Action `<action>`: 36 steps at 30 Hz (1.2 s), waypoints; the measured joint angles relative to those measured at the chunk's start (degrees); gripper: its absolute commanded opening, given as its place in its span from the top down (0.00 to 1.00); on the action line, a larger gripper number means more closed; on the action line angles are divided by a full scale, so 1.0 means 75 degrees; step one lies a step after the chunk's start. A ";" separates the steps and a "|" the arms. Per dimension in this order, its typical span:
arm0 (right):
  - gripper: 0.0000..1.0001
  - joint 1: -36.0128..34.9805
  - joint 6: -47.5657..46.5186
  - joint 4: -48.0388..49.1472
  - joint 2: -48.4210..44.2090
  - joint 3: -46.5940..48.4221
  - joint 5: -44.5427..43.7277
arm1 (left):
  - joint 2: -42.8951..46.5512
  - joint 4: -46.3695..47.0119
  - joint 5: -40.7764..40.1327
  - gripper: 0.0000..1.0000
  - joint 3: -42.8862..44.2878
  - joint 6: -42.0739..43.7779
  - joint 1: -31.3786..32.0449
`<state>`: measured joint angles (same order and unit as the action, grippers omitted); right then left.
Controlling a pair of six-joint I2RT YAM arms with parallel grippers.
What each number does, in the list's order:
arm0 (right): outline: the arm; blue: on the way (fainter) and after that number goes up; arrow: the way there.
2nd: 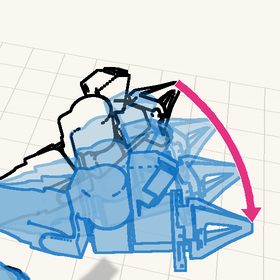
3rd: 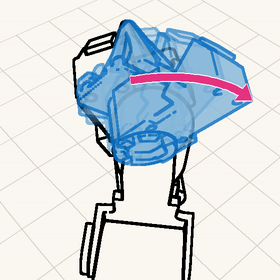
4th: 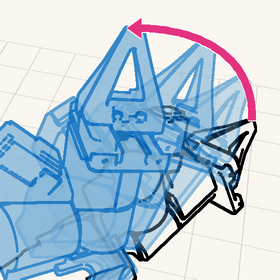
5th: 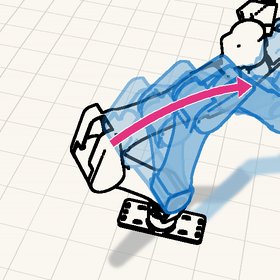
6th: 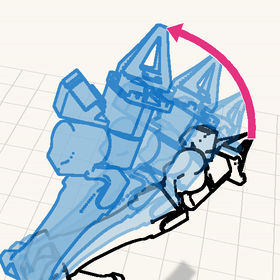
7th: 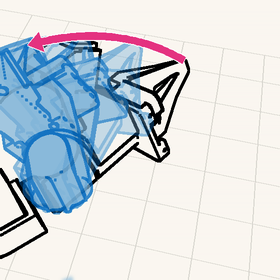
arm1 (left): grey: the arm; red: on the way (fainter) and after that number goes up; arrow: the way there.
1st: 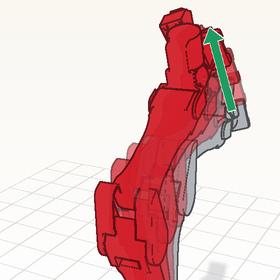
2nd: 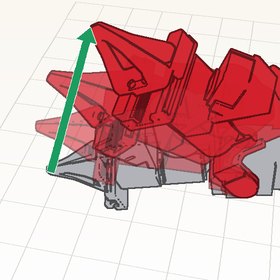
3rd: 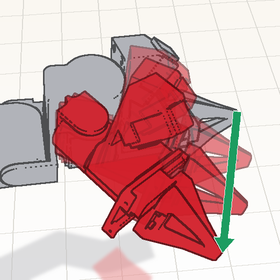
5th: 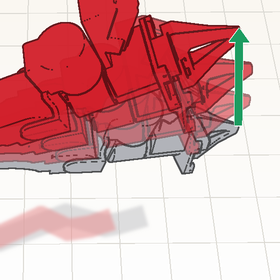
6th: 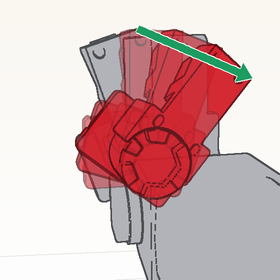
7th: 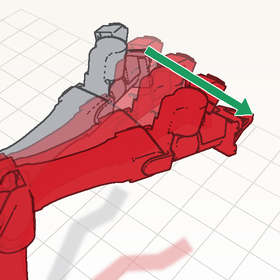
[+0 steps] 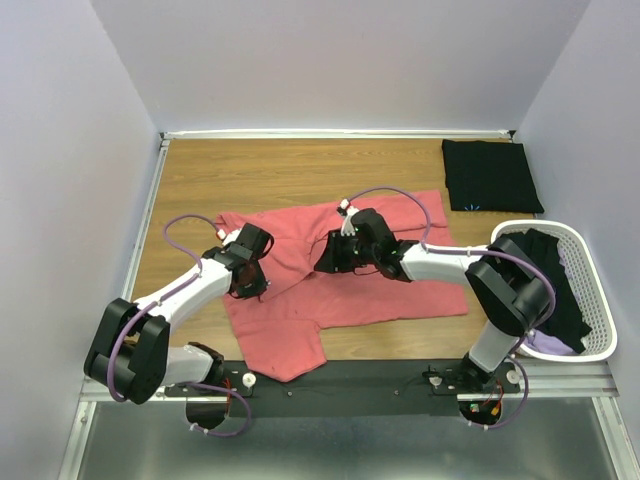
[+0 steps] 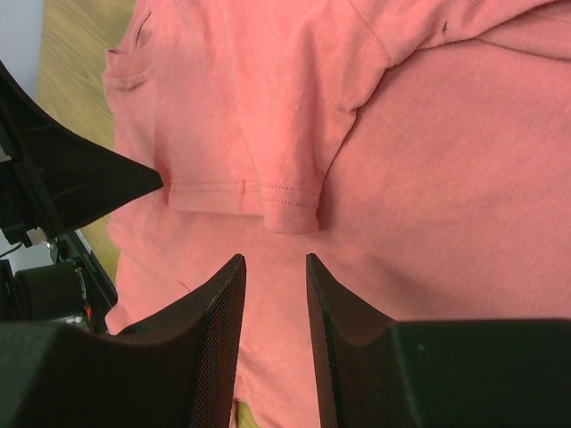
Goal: Fold and stack the t-shirts
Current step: Fold the tshirt
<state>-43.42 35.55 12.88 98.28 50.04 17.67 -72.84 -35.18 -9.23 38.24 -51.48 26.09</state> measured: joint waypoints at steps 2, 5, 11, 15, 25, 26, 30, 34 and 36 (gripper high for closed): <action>0.59 0.0000 -0.0003 0.0000 0.0029 0.0000 0.0023 | 0.0000 -0.0020 -0.0032 0.97 0.0000 -0.0009 0.0003; 0.59 0.0000 -0.0003 0.0006 0.0085 0.0000 0.0096 | 0.0000 -0.0064 -0.0082 1.00 0.0003 -0.0035 0.0006; 0.60 0.0000 -0.0003 0.0023 0.0338 0.0000 0.0262 | 0.0015 -0.0259 -0.0207 1.00 0.0070 -0.0064 0.0006; 0.60 0.0000 0.0003 0.0009 0.0478 0.0003 0.0291 | 0.0157 -0.0525 -0.0417 1.00 0.0254 -0.0064 0.0006; 0.60 0.0000 0.0125 -0.0015 0.0510 0.0146 0.0289 | 0.0417 -0.0868 -0.0542 1.00 0.0303 -0.0058 0.0006; 0.60 0.0000 0.0131 -0.0015 0.0513 0.0178 0.0289 | 0.0411 -0.0918 -0.0548 1.00 0.0326 -0.0058 0.0006; 0.60 0.0000 0.0143 -0.0017 0.0527 0.0198 0.0291 | 0.0411 -0.1230 -0.0813 1.00 0.0609 -0.0067 0.0006; 0.60 0.0000 0.0140 -0.0064 0.0627 0.0297 0.0309 | 0.0411 -0.1443 -0.1078 1.00 0.0947 -0.0061 0.0006; 0.60 0.0000 0.0137 -0.0076 0.0699 0.0376 0.0347 | 0.0411 -0.1480 -0.1119 1.00 0.0968 -0.0061 0.0003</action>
<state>-43.42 36.58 12.32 103.53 52.86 20.27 -69.76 -46.28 -17.63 45.50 -51.94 26.11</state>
